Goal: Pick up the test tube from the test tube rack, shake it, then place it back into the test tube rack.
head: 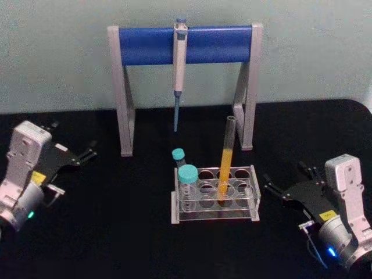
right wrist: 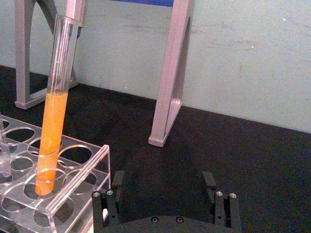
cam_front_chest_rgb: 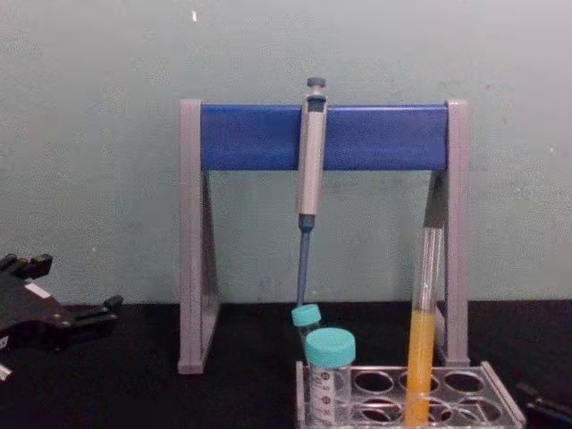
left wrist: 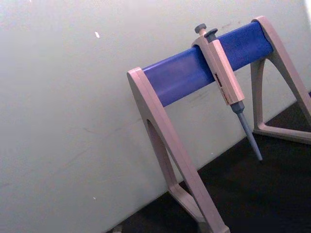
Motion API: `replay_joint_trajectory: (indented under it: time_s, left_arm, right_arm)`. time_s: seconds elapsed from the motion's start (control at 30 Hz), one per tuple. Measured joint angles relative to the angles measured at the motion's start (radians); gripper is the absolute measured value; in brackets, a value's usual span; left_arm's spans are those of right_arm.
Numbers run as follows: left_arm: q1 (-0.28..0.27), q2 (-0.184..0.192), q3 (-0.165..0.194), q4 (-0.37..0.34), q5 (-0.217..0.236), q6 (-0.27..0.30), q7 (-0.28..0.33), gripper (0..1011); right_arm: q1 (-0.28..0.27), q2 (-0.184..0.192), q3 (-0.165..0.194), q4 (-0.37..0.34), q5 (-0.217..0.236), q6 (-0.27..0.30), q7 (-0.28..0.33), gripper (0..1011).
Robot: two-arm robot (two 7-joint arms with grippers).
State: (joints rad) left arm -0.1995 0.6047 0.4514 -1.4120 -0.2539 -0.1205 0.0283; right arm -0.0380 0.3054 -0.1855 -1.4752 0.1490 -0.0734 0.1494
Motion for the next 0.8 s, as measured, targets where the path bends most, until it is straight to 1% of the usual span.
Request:
replay_joint_trajectory:
  time_s: [0.8]
  left_arm:
    - [0.0, 0.0, 0.0, 0.0, 0.0, 0.0, 0.0, 1001]
  right_arm:
    - [0.0, 0.0, 0.0, 0.0, 0.0, 0.0, 0.0, 1000]
